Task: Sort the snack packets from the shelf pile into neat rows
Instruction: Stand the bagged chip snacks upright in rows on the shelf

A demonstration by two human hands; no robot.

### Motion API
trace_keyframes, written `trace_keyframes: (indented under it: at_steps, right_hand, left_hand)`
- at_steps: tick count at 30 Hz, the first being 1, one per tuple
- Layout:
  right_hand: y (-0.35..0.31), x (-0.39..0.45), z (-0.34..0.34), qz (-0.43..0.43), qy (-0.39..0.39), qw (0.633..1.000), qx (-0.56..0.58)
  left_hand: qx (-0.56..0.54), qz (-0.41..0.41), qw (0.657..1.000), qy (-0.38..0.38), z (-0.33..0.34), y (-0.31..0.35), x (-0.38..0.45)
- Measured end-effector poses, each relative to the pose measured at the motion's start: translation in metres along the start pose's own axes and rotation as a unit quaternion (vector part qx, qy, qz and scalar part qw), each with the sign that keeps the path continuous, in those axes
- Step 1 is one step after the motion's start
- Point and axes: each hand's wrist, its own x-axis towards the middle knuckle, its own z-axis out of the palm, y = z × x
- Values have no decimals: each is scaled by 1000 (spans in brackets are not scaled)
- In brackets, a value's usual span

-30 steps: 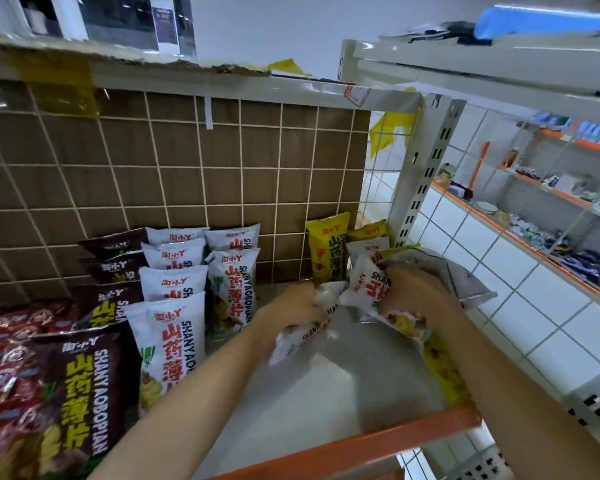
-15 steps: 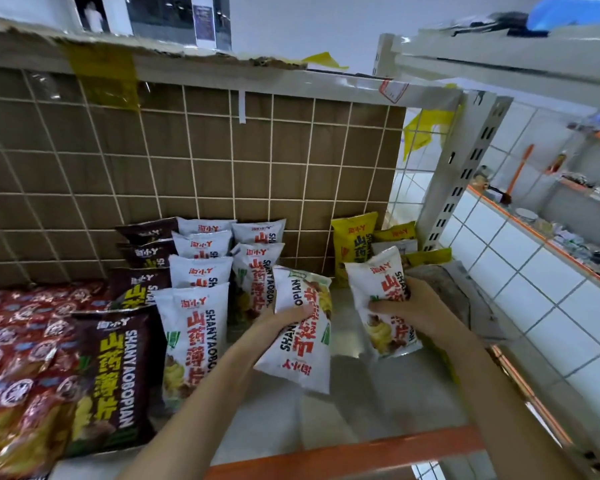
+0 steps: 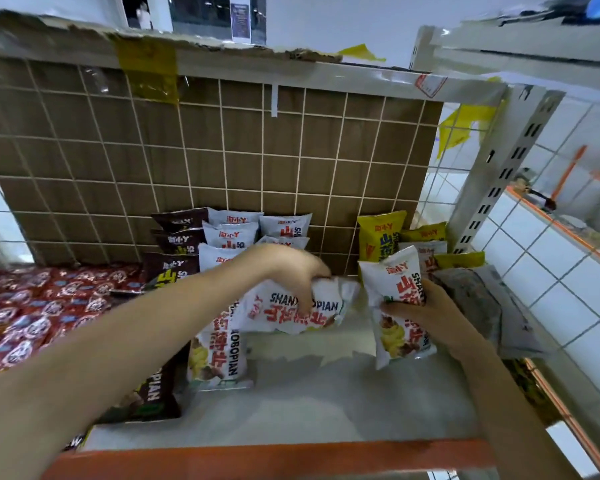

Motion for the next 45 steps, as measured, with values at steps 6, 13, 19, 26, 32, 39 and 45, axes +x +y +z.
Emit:
trace_keyframes:
  at_steps: [6,13,19,26,32,39,45]
  right_hand:
    - [10,-1,14,1,-9,1000,21]
    - [27,-6,18,19,-1,999,33]
    - [28,-3,18,16,-1,999,38]
    - [27,3,39,17,-29,999,41]
    - [17,-14,63,24,3,993,120]
    - [13,-39,108,26,-50,978,199]
    - [13,-36,143,28,-22,978,207]
  left_hand:
    - [312,-59,928,-194,7,42,60]
    - [331,95,911,226,25,18,34]
    - [-290,-72,873,385,111,13,-44]
    - [-554,-217,745,303,157,22,0]
    - [-603,-193,685,361,156,31,15]
    - [-614,-210,653,391,162,13,5]
    - [-683,-256,543,417,152,12,10]
